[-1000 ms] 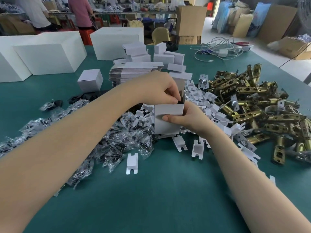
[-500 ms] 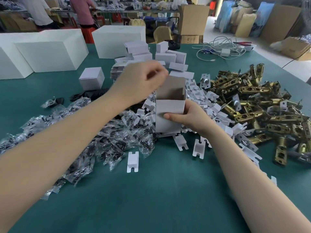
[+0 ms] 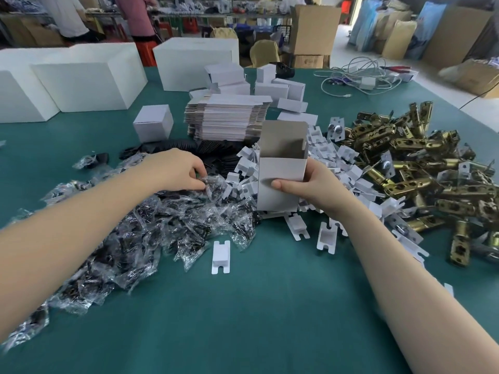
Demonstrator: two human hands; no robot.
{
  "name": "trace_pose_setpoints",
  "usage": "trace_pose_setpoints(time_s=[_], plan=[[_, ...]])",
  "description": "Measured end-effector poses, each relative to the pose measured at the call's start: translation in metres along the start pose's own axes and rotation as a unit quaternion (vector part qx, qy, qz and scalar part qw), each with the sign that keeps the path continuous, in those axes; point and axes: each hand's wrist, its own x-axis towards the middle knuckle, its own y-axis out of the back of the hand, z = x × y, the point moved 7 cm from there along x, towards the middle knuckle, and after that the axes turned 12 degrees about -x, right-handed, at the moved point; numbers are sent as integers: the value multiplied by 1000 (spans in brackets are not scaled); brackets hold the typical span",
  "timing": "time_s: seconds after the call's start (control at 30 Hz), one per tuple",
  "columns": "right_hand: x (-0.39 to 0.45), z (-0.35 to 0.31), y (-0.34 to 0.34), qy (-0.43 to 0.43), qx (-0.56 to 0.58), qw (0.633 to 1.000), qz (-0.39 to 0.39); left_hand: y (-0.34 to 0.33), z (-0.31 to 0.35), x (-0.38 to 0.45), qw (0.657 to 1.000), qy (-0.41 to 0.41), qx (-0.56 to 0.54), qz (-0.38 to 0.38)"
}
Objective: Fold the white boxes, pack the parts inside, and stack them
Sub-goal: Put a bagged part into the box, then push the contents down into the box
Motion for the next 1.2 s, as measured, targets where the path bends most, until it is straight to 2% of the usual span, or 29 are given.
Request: trace_pose_setpoints(time_s=[0.13, 0.23, 0.43, 0.6, 0.8, 1.0, 1.1, 1.2], plan=[[0, 0, 0, 2, 5, 1000, -1, 4, 2, 3, 998, -12, -17, 58], [0, 0, 0, 0, 2, 1000, -4, 6, 3, 4, 997, -17, -22, 72], [0, -1, 0, -1, 1, 1000, -7, 32, -8, 6, 988, 8, -120, 94], [0, 0, 0, -11, -19, 1000, 0, 37, -19, 9, 943, 35, -315, 105], [-2, 0, -1, -14, -31, 999, 4, 34, -22, 10, 887, 64, -443, 114], [-1, 0, 0, -17, -19, 1000, 5, 42, -17, 5, 966, 20, -207, 151], [-1, 0, -1, -18, -20, 1000, 2, 44, -18, 4, 976, 18, -135, 171], [-1, 1, -1, -17, -17, 1000, 1, 44, -18, 4, 973, 19, -152, 176]])
